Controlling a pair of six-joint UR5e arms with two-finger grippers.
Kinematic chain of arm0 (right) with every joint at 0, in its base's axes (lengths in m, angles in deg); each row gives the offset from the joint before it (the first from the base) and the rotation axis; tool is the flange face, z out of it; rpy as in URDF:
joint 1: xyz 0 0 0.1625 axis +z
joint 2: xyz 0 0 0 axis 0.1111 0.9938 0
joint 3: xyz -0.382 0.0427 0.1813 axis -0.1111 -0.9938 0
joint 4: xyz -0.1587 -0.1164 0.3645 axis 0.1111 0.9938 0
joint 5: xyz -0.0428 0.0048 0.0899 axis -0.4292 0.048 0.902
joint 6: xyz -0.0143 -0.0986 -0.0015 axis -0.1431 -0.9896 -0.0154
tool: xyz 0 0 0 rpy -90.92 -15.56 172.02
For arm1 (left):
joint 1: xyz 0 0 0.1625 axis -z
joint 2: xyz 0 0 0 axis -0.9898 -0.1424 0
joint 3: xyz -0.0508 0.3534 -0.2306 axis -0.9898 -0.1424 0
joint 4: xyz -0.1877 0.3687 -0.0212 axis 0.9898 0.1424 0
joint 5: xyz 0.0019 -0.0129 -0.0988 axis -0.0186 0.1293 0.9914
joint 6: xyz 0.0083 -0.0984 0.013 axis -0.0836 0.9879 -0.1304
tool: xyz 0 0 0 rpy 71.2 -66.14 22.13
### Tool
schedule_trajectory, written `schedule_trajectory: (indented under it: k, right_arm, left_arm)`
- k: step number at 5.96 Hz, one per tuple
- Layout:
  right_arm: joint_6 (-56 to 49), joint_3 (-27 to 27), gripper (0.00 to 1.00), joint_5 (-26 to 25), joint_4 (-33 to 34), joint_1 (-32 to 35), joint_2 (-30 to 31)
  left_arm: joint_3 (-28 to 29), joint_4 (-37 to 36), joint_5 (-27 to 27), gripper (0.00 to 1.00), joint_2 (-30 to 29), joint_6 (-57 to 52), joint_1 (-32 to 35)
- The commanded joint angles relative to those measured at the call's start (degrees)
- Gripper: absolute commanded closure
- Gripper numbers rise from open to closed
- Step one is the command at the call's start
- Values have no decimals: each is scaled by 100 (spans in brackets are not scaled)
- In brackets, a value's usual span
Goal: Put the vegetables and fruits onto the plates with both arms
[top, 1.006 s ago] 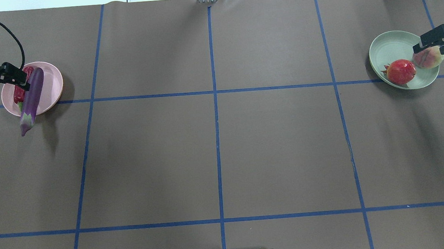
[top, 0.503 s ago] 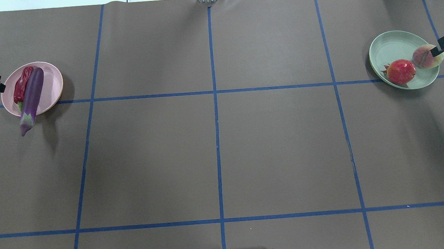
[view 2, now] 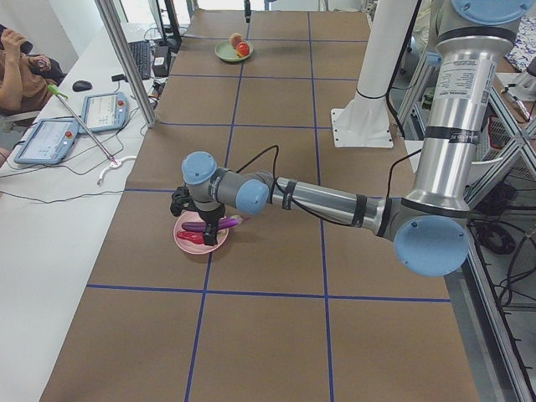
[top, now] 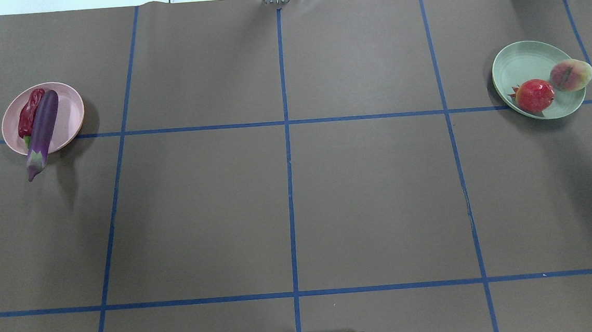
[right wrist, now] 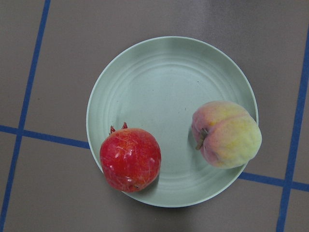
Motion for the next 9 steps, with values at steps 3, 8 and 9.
schedule_trajectory:
  k: [3, 8, 9]
  right_arm:
    - [-735, 783, 0, -74, 1532, 338, 109]
    - [-889, 757, 0, -250, 1554, 260, 329]
    - [-897, 731, 0, -250, 1545, 251, 329]
  left_arm:
    - [-850, 57, 14, 0, 1079, -23, 300]
    - [-1048, 57, -338, 0, 1425, -655, 502]
    - [-1013, 40, -338, 0, 1364, -612, 494]
